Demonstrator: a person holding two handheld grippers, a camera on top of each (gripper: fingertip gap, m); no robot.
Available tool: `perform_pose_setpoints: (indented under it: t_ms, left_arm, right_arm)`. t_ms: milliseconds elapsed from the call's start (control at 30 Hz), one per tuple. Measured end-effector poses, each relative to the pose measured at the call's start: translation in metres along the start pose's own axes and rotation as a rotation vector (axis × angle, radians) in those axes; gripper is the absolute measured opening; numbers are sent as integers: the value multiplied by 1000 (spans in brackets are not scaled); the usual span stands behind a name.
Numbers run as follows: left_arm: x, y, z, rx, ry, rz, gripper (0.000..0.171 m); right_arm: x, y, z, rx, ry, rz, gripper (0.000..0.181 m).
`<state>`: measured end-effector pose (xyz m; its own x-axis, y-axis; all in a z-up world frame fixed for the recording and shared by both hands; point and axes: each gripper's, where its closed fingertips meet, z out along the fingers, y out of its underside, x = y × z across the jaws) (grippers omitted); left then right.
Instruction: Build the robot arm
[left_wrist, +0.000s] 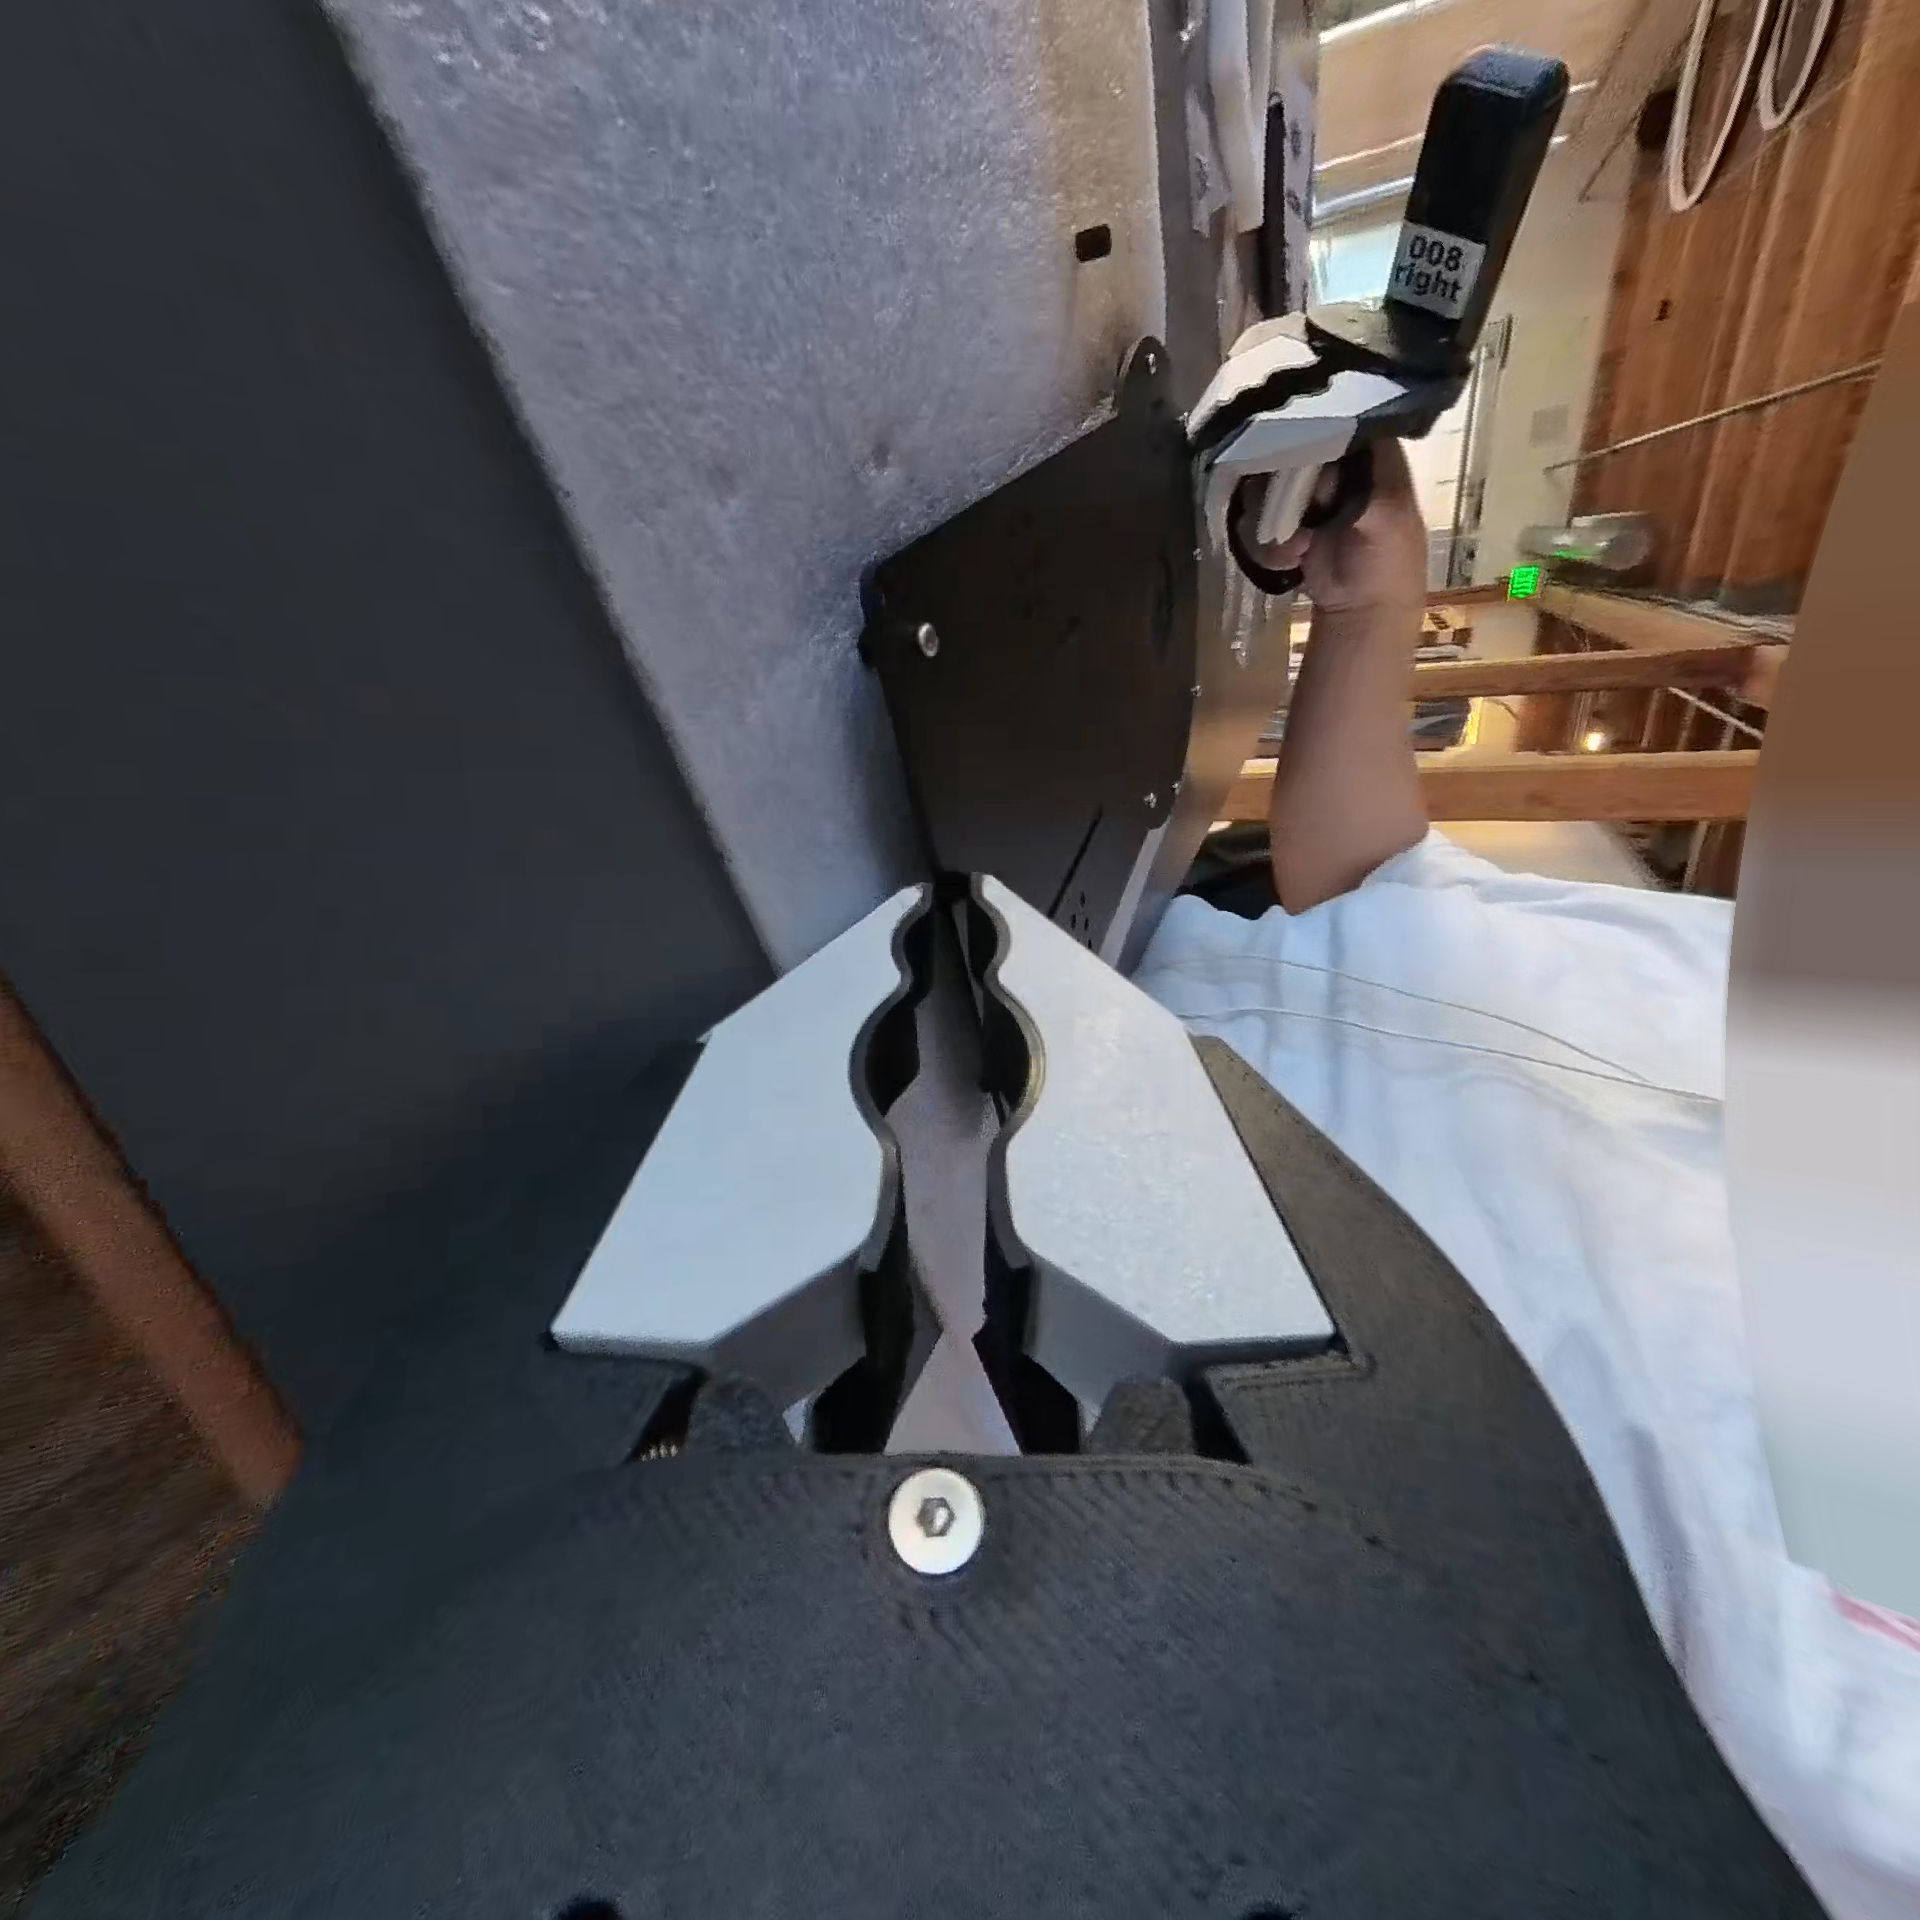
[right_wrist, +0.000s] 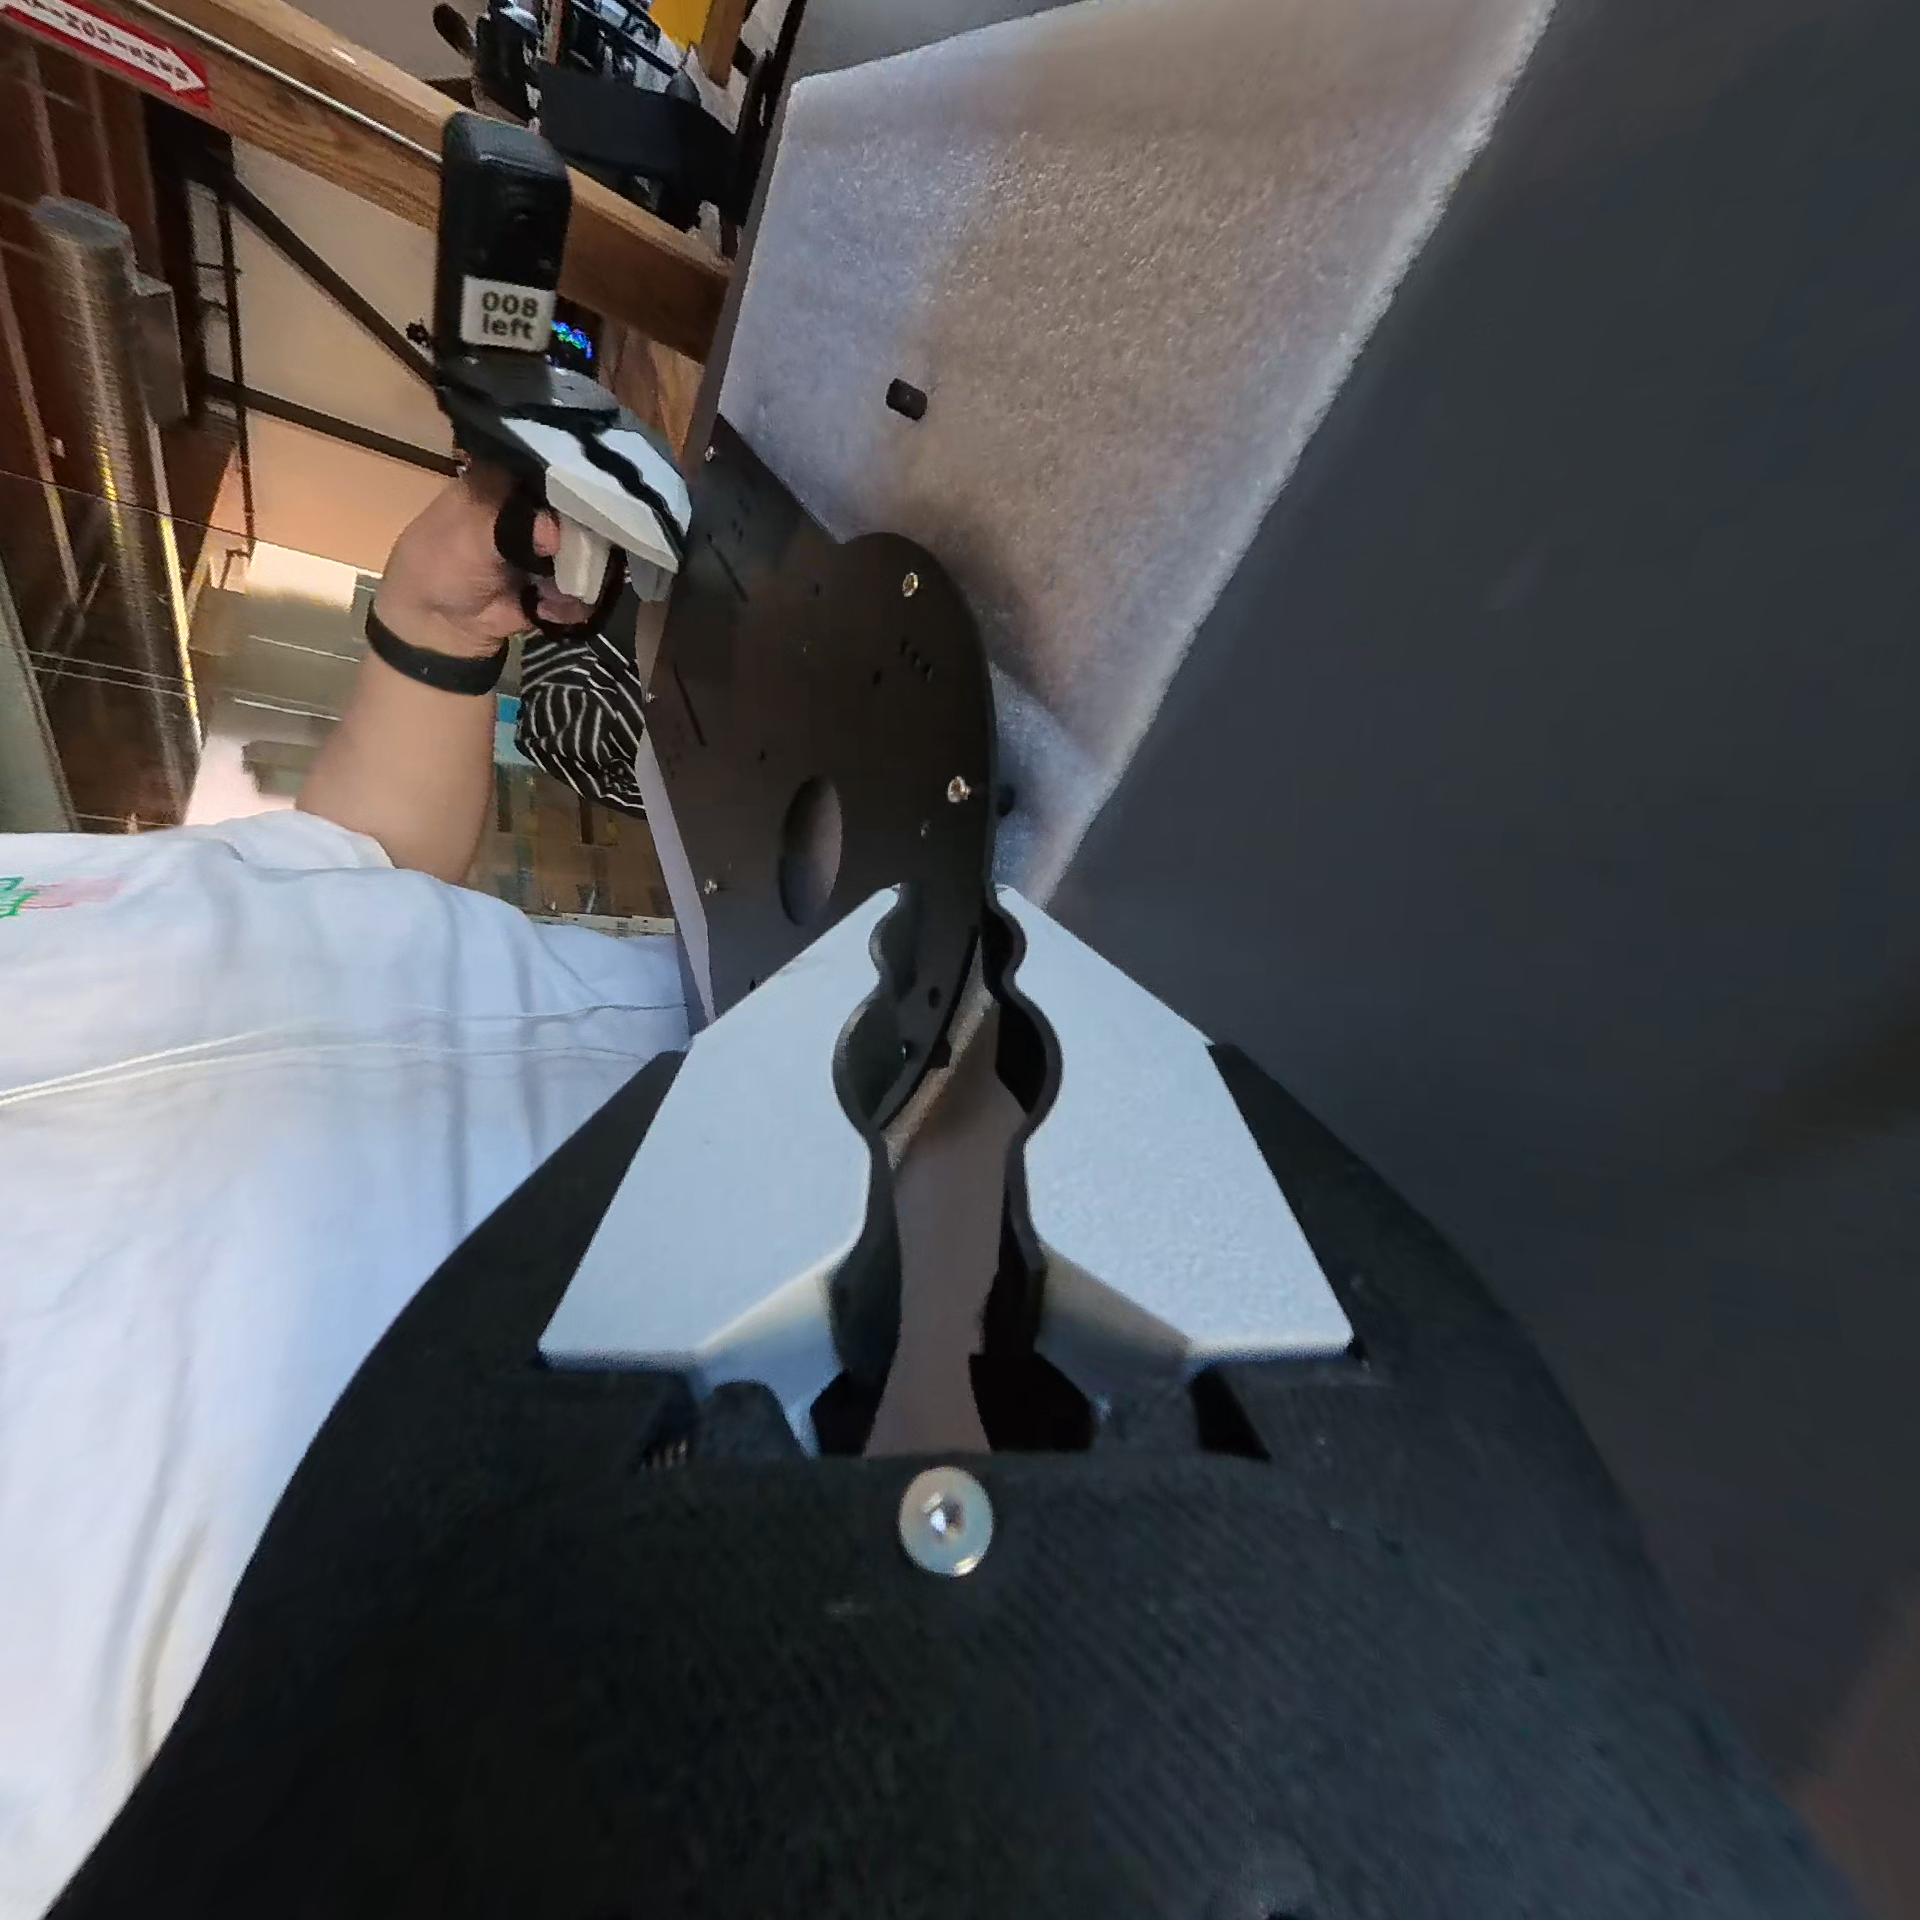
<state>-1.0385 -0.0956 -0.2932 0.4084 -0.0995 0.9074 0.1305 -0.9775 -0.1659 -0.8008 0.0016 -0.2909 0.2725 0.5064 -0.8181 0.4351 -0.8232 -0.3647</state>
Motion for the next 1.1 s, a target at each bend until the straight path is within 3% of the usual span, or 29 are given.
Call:
perform_pose_setpoints:
  t_ms: [200,300,400,733,967,1100]
  left_arm:
    - [8,1,-1,-19,58,32,18]
    - [8,0,0,-7,57,32,16]
    - [1,-3,1,32,15,44,2]
    - [17,-14,-5,156,17,74,2]
    - [13,-23,-9,200,-1,57,2]
    - [12,-24,-8,234,13,50,1]
  right_arm:
    - [-2,0,5,-29,-63,73,10]
    - [-1,0,6,-31,-85,98,8]
    - [1,0,5,-32,-82,131,2]
    - [-28,-19,-13,126,-199,178,1]
    - [-28,-24,-9,182,-293,244,7]
    - [-24,-22,-7,169,-264,212,15]
